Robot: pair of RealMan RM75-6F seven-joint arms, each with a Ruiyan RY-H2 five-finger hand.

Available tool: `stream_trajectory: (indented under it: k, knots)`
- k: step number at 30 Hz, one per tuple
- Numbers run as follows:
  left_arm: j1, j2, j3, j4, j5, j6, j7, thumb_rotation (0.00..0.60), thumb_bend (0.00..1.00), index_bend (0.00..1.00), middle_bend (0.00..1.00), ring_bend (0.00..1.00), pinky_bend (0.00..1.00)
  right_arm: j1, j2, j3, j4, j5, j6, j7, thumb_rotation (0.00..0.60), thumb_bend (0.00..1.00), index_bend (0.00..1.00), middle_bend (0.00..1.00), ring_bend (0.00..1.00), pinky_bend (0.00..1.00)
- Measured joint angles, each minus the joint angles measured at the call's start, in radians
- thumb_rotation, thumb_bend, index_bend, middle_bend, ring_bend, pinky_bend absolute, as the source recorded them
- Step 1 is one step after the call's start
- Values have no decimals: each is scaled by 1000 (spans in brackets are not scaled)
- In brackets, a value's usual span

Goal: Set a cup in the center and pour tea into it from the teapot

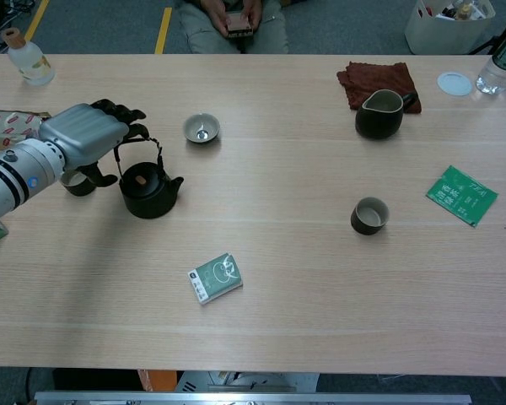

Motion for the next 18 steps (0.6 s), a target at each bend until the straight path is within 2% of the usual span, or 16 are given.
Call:
stream_trajectory:
  k: [7,18]
  knots:
    - [10,41,15,-68,12,22,-6,600,282,169,0,0,5,2,-1,1,-1,-5,1,1,600,220,307,313,172,296]
    - [30,115,66,-213,40,48,-4,600,281,184,0,0,5,-3,0,-1,2,-8,8,6,600,220,307,313,172,296]
